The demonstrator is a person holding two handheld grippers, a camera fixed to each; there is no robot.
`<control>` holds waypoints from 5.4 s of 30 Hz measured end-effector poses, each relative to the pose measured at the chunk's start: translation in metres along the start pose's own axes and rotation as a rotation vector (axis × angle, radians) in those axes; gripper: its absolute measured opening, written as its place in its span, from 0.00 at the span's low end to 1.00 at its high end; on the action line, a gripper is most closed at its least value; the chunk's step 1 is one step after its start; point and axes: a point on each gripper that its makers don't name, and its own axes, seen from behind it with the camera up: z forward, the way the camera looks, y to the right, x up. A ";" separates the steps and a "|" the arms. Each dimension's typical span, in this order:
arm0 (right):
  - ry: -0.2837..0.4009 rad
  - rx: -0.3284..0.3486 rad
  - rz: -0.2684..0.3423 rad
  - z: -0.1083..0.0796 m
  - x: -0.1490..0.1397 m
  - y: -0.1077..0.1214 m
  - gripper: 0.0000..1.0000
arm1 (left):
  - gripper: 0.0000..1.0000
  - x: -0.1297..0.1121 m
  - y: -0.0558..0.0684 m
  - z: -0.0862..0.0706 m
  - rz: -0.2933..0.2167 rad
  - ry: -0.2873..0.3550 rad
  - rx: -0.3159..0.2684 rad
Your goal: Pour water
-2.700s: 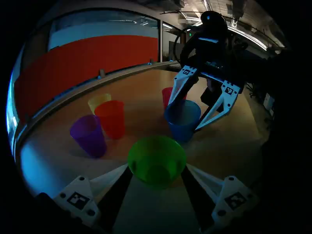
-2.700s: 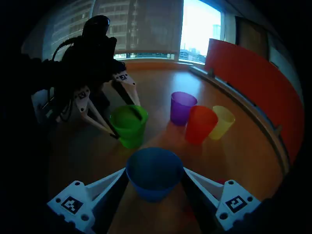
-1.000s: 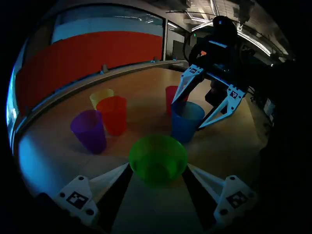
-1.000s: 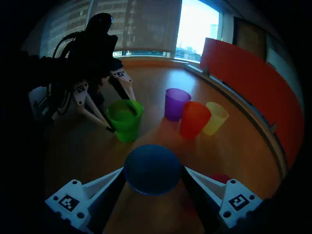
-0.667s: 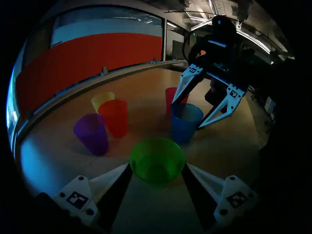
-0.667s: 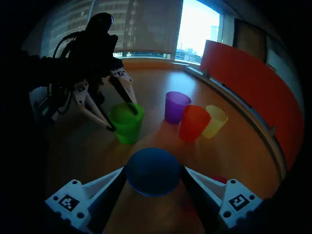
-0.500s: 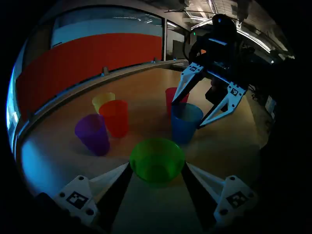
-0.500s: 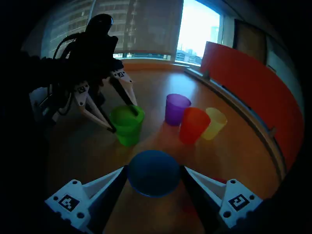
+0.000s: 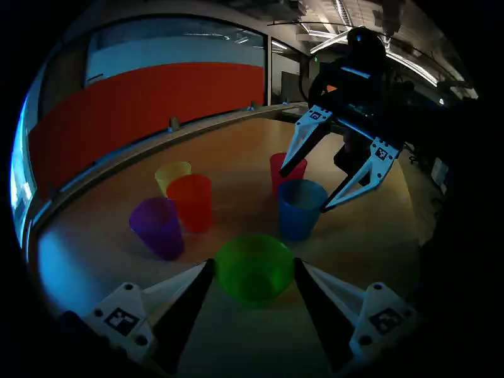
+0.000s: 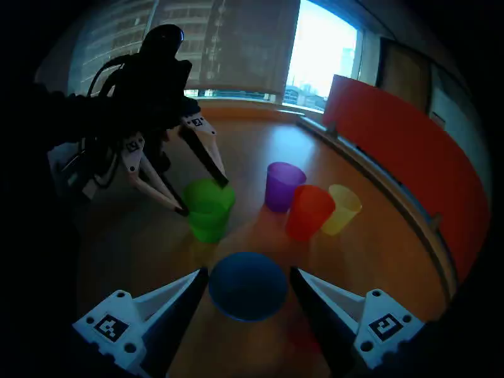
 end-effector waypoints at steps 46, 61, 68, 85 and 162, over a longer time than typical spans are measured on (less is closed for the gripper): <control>0.153 -0.151 0.110 -0.061 0.021 0.012 1.00 | 0.92 0.055 -0.037 -0.063 -0.029 0.223 0.217; 0.234 -0.296 0.216 -0.094 0.017 0.037 1.00 | 0.92 0.058 -0.076 -0.091 -0.096 0.299 0.384; 0.283 -0.392 0.270 -0.111 0.015 0.054 1.00 | 0.92 0.065 -0.090 -0.106 -0.121 0.349 0.462; 0.375 -0.706 0.381 -0.157 0.006 0.103 1.00 | 0.92 0.076 -0.114 -0.142 -0.185 0.475 0.618; 0.444 -1.184 0.575 -0.224 -0.075 0.142 1.00 | 0.92 0.024 -0.155 -0.163 -0.223 0.566 1.033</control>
